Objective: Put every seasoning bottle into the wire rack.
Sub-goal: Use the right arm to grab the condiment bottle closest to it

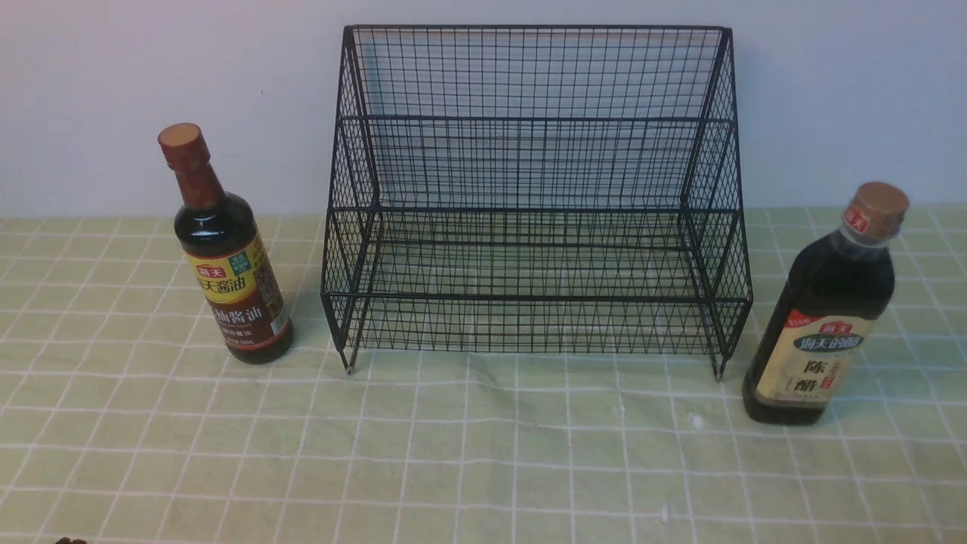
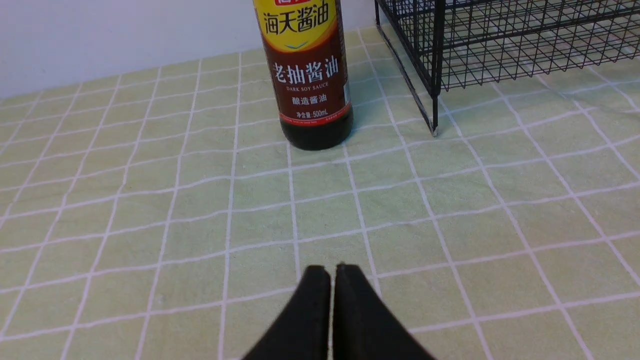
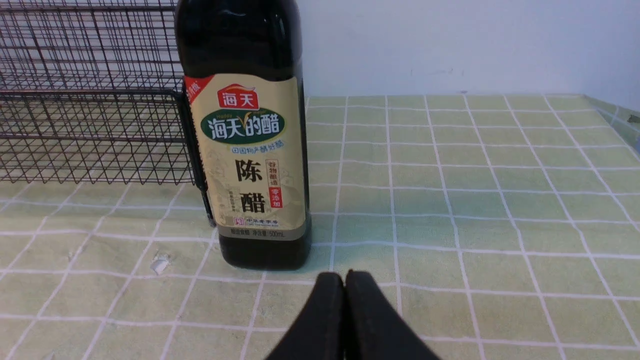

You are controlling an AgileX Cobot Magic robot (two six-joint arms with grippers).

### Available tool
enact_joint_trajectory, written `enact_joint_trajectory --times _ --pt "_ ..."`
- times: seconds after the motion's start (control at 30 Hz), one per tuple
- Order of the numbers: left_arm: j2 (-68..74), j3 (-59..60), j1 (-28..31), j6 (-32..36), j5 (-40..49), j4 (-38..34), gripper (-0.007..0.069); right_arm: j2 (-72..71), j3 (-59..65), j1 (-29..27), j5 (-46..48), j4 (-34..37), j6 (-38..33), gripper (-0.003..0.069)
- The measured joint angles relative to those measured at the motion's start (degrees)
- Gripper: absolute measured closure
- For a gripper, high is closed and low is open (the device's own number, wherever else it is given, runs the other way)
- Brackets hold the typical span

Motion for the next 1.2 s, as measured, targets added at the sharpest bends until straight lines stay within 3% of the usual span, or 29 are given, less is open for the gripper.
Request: enact_joint_trajectory --times 1.03,1.2 --pt "0.0 0.0 0.0 0.0 0.0 0.0 0.0631 0.0 0.1 0.0 -0.8 0.4 0.1 0.0673" --pt "0.0 0.0 0.0 0.0 0.0 0.0 0.0631 0.0 0.6 0.0 -14.0 14.5 7.2 0.0673"
